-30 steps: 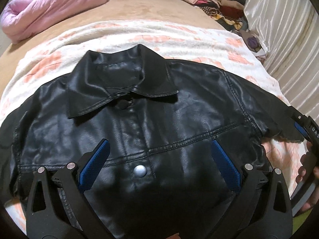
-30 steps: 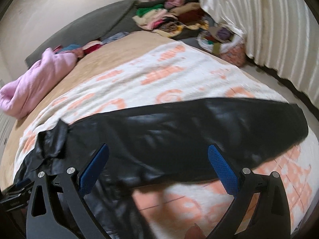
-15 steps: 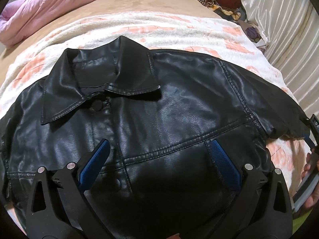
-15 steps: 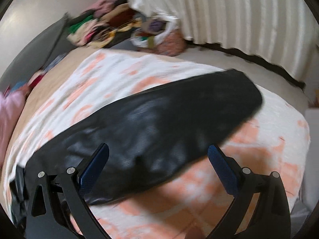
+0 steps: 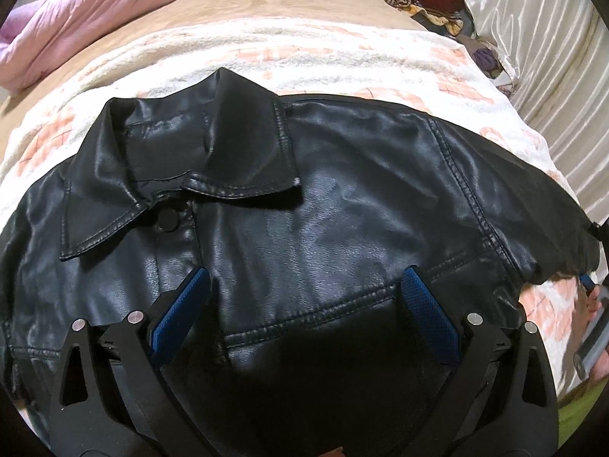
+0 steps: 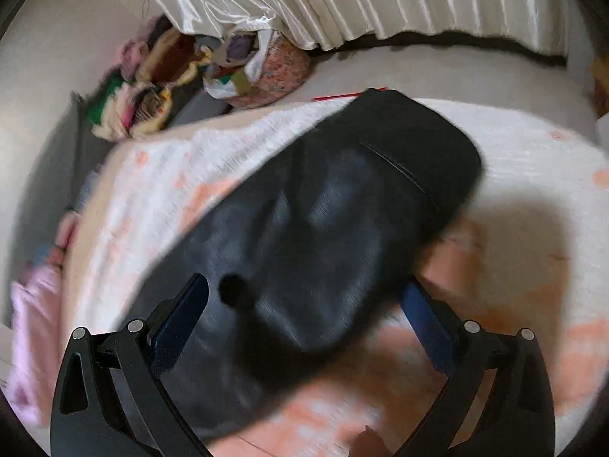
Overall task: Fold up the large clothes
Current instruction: 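Grasp the sleeve cuff with the right tool and lift it, then fold the held sleeve across the jacket body toward the left tool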
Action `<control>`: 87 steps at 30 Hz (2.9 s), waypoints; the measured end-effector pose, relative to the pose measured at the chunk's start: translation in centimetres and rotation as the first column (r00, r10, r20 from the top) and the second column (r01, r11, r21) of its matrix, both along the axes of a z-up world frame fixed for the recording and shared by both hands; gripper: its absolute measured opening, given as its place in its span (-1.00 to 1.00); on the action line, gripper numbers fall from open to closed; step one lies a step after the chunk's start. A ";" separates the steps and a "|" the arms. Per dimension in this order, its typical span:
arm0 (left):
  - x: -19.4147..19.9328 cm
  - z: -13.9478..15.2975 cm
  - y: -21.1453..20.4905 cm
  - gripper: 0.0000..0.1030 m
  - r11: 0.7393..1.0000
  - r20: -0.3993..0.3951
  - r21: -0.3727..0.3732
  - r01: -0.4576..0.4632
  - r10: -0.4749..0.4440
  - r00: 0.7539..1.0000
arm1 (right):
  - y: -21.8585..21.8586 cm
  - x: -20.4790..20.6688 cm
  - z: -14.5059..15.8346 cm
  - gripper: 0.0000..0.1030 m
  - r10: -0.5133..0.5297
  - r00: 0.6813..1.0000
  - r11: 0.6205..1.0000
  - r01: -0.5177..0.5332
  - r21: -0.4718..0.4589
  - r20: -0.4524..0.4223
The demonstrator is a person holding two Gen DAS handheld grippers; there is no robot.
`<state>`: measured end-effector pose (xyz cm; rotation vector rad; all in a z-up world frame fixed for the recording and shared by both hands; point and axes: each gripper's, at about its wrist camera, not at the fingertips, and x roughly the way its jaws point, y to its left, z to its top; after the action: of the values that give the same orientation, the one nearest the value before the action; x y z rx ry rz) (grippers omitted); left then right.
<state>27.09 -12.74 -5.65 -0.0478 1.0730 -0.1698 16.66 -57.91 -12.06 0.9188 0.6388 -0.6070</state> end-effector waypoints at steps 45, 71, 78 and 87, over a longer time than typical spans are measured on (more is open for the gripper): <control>-7.1 11.9 19.9 0.83 0.902 0.056 -0.394 -0.177 0.216 0.975 | 34.4 4.5 22.1 -0.85 0.909 0.376 0.403 -0.688 -0.603 0.178; -11.7 7.9 29.2 0.83 0.722 -0.004 -0.638 -0.267 0.344 0.939 | 52.1 1.1 8.4 -0.76 0.968 0.187 0.069 -0.839 -0.540 -0.168; -12.1 7.2 29.7 0.83 0.728 -0.012 -0.631 -0.268 0.336 0.942 | 53.3 0.2 5.9 -0.62 0.968 0.155 0.038 -0.867 -0.497 -0.196; -12.0 3.8 28.8 0.83 0.715 -0.087 -0.641 -0.279 0.293 0.952 | 52.5 -3.1 5.9 0.54 0.981 0.033 -0.063 -0.880 -0.470 -0.193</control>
<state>15.07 16.09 -1.85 -0.8438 0.9268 -0.2541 13.59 -5.39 -6.18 -0.1676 0.7204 0.6963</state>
